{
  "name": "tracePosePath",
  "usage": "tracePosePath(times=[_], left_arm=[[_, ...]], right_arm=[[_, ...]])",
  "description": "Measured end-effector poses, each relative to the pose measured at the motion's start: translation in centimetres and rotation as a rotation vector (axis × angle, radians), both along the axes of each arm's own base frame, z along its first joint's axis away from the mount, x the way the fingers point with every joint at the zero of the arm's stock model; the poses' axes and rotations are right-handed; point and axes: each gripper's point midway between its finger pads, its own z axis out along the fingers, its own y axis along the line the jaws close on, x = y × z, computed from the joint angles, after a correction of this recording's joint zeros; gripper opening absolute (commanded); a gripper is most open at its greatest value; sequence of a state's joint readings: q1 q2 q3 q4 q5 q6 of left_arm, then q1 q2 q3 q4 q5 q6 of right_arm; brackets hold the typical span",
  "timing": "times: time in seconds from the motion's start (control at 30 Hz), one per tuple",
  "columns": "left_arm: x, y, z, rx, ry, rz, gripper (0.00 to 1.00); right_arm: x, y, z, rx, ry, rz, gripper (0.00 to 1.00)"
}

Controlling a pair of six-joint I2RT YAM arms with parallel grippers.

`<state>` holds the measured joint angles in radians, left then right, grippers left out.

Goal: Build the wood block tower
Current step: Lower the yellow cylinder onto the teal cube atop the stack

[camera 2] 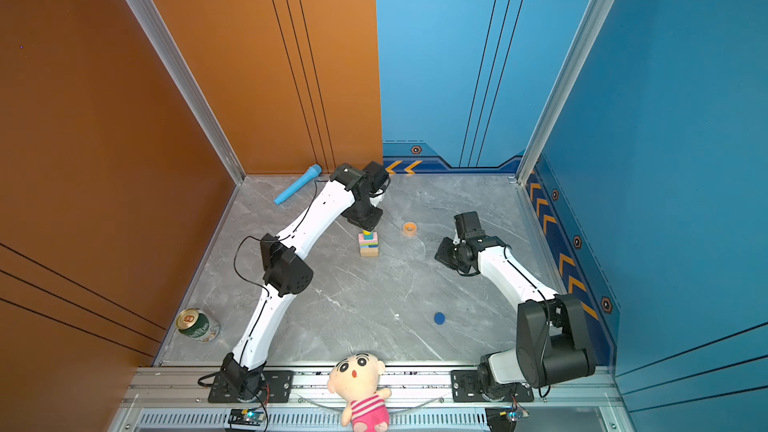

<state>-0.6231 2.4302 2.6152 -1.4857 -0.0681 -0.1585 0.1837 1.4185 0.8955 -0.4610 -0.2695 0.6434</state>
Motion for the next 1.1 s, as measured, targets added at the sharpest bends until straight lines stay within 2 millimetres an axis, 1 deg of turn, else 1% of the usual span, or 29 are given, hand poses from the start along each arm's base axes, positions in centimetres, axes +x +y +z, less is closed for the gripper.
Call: tracePosePath(times=[0.37,0.5,0.8,1.1], left_arm=[[0.11,0.01,-0.01,0.000,-0.003,0.008,0.31],[0.12,0.01,0.00,0.000,-0.003,0.008,0.31],[0.13,-0.01,-0.08,0.000,-0.002,0.010,0.38],[0.19,-0.02,-0.79,0.008,0.010,0.016,0.42]], right_arm=[[-0.04,0.00,-0.06,0.000,0.002,0.000,0.02],[-0.04,0.00,-0.14,0.000,0.004,0.000,0.02],[-0.05,-0.02,-0.31,-0.001,0.009,0.000,0.02],[-0.04,-0.03,-0.31,-0.001,0.009,-0.001,0.03]])
